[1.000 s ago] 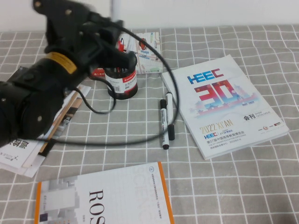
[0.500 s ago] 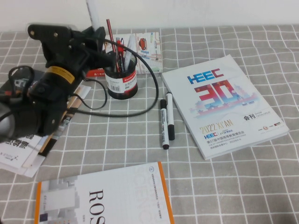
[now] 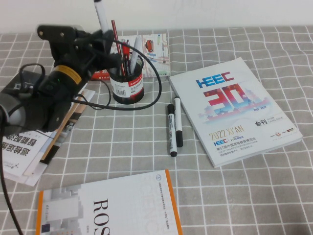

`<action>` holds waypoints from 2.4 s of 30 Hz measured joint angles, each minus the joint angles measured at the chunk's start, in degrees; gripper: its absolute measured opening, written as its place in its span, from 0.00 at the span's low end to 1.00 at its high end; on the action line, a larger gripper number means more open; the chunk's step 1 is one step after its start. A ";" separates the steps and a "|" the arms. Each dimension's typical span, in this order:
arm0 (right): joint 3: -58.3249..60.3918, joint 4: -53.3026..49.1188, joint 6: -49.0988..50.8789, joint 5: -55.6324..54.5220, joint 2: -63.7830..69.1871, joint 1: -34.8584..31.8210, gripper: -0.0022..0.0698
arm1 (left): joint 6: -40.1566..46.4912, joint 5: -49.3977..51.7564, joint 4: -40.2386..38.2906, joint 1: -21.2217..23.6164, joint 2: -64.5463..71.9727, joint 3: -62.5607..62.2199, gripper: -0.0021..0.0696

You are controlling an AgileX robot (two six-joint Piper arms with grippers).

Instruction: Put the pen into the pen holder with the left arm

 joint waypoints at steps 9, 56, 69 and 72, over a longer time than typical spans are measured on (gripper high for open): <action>0.00 0.00 0.00 0.00 0.00 0.00 0.01 | -0.17 0.58 0.05 0.00 2.50 -0.33 0.18; 0.00 0.00 0.00 0.00 0.00 0.00 0.01 | -17.94 18.82 27.42 0.00 -25.51 2.27 0.04; 0.00 0.00 0.00 0.00 0.00 0.00 0.01 | -22.55 32.57 29.54 0.00 -55.40 24.32 0.03; 0.00 0.00 0.00 0.00 0.00 0.00 0.01 | -24.79 35.43 29.54 0.00 -62.00 29.11 0.03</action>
